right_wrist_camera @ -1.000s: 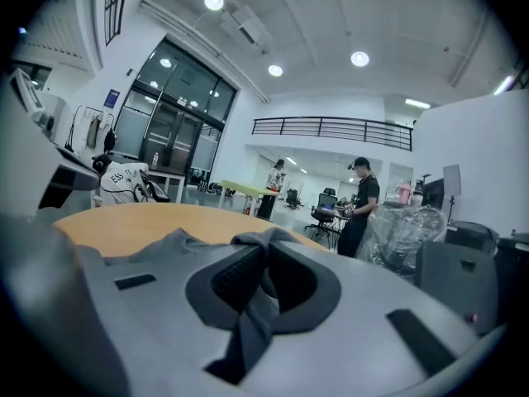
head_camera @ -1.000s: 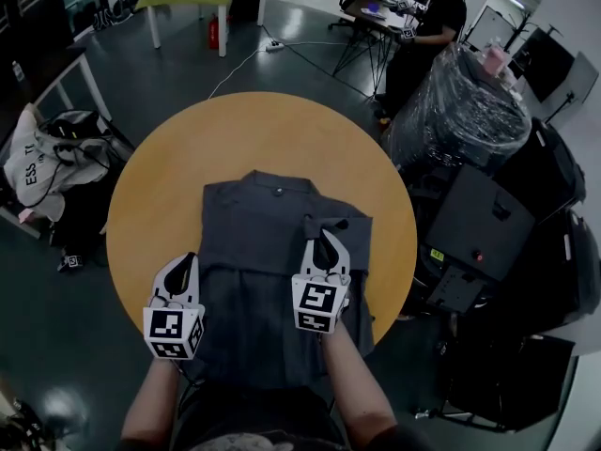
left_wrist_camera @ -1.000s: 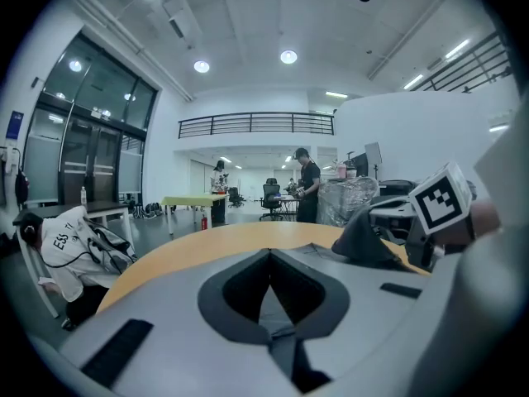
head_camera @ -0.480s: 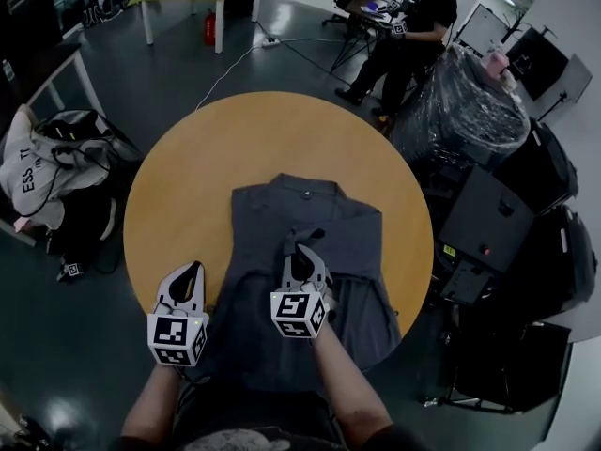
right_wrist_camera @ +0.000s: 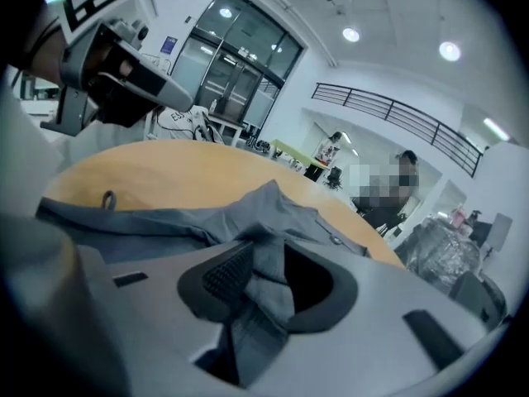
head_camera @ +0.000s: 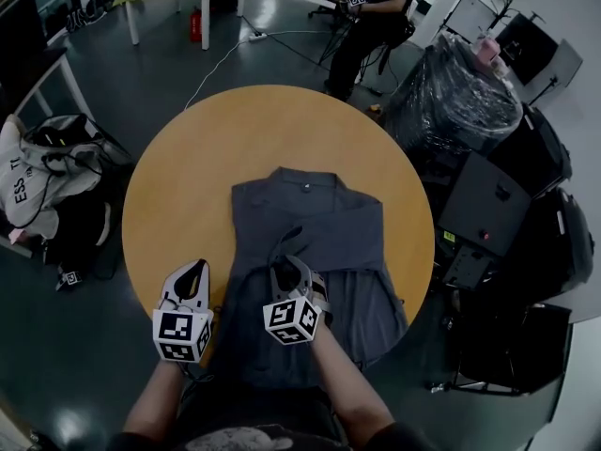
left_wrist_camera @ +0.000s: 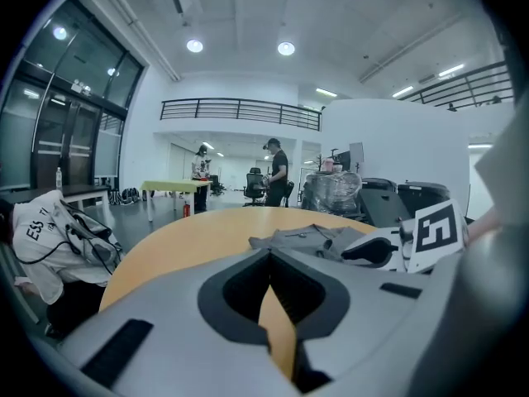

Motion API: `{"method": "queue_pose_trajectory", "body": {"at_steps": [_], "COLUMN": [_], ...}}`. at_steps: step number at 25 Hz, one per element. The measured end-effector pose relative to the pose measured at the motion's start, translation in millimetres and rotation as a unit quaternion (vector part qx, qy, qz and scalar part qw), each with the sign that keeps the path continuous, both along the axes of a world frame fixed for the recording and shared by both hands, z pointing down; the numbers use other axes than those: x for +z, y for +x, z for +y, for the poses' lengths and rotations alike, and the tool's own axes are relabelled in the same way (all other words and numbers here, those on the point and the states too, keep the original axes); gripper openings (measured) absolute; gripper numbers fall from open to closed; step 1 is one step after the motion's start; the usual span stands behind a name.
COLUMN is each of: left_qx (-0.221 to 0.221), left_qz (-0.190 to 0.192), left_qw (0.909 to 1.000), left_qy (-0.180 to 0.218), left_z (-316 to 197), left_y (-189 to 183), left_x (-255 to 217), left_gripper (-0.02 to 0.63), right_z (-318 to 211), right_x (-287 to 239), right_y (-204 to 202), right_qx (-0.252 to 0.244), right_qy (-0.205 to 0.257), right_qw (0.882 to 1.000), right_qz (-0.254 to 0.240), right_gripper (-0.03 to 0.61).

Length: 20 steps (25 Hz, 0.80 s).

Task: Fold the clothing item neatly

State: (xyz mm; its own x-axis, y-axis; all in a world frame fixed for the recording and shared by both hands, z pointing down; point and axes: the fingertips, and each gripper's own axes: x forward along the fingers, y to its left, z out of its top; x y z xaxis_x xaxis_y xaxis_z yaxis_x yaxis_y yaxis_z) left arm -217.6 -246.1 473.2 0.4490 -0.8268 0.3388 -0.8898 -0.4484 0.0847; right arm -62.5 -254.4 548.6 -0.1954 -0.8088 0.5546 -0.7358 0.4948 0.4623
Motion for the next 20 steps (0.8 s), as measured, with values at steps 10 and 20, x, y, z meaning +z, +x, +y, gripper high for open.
{"method": "queue_pose_trajectory", "body": {"at_steps": [10,20], "left_qx": [0.002,-0.002], "left_qz": [0.009,0.004], "left_qw": [1.0000,0.9999], "left_qy": [0.002,-0.011], "left_z": [-10,-26], "left_y": [0,-13], "left_x": [-1,9], "left_gripper": [0.009,0.009], "right_z": [-21,-82], "right_x": [-37,8], "right_y": [45,34], "right_qx": [0.068,0.048], "right_qy": [0.008,-0.118], "right_qw": [0.993,0.983], "right_qz": [-0.099,-0.129], "right_gripper": [0.126,0.126]}}
